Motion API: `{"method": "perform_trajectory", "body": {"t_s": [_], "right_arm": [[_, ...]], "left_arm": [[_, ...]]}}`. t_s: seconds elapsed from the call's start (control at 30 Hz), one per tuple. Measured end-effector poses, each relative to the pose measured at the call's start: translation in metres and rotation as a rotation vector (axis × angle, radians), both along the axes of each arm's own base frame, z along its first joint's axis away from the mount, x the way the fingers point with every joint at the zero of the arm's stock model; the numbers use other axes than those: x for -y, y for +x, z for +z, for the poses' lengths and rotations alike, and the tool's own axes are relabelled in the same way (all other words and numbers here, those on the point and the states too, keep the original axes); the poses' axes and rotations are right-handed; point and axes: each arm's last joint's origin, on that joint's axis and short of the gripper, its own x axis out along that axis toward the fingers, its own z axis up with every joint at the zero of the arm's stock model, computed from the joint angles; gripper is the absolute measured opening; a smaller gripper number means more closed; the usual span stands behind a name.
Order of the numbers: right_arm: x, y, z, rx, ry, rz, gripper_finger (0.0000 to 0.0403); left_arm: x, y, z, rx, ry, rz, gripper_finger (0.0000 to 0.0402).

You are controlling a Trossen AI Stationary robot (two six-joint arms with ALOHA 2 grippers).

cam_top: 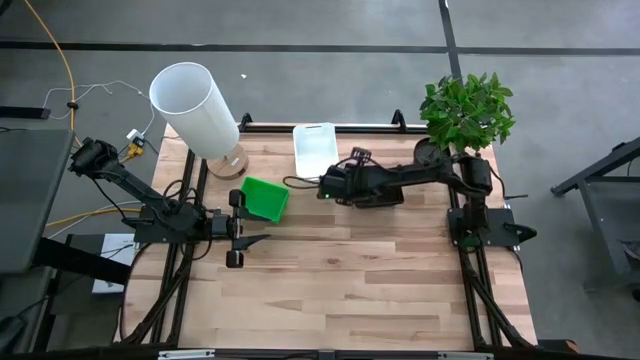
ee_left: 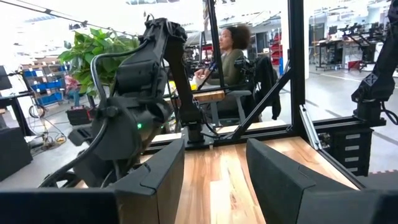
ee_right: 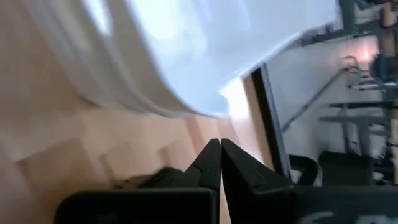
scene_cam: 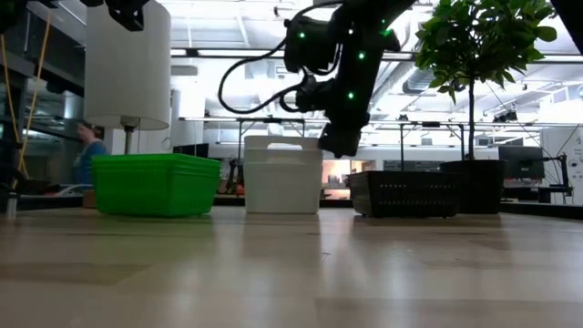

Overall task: Stack baskets by color
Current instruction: Adjust the bin, then return to Home Position

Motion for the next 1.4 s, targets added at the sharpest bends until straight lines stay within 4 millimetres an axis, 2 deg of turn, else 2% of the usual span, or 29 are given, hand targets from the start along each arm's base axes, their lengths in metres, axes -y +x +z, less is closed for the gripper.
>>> {"method": "perform_trajectory", "body": {"t_s": [0.17, 0.5, 0.7, 0.87, 1.03, 1.17, 1.4], "right_arm": [[-0.004, 0.007, -0.003, 0.05, 0.044, 0.065, 0.0], [-0.036, 0.016, 0.0, 0.023, 0.004, 0.249, 0.0], [-0.044, -0.009, 0.001, -0.14, 0.029, 0.178, 0.0], [-0.046, -0.043, 0.008, -0.135, 0.123, 0.113, 0.0], [-0.051, -0.092, 0.008, 0.084, 0.184, 0.113, 0.0], [-0.055, -0.126, 0.011, 0.352, 0.242, 0.167, 0.0], [-0.06, -0.163, 0.031, 0.884, 0.292, 0.407, 0.0]], "left_arm": [[0.0, 0.0, 0.0, 0.0, 0.0, 0.0, 0.0161], [0.0, 0.0, 0.0, 0.0, 0.001, 0.0, 0.0161], [-0.003, -0.001, -0.001, -0.009, -0.009, 0.11, 0.0161], [-0.002, -0.002, -0.003, -0.037, 0.007, 0.145, 0.0161], [0.0, -0.002, -0.003, -0.038, 0.017, 0.151, 0.0161], [0.0, -0.002, -0.002, -0.033, 0.019, 0.151, 0.0161], [-0.001, -0.002, -0.002, -0.034, 0.02, 0.155, 0.0161]]}}
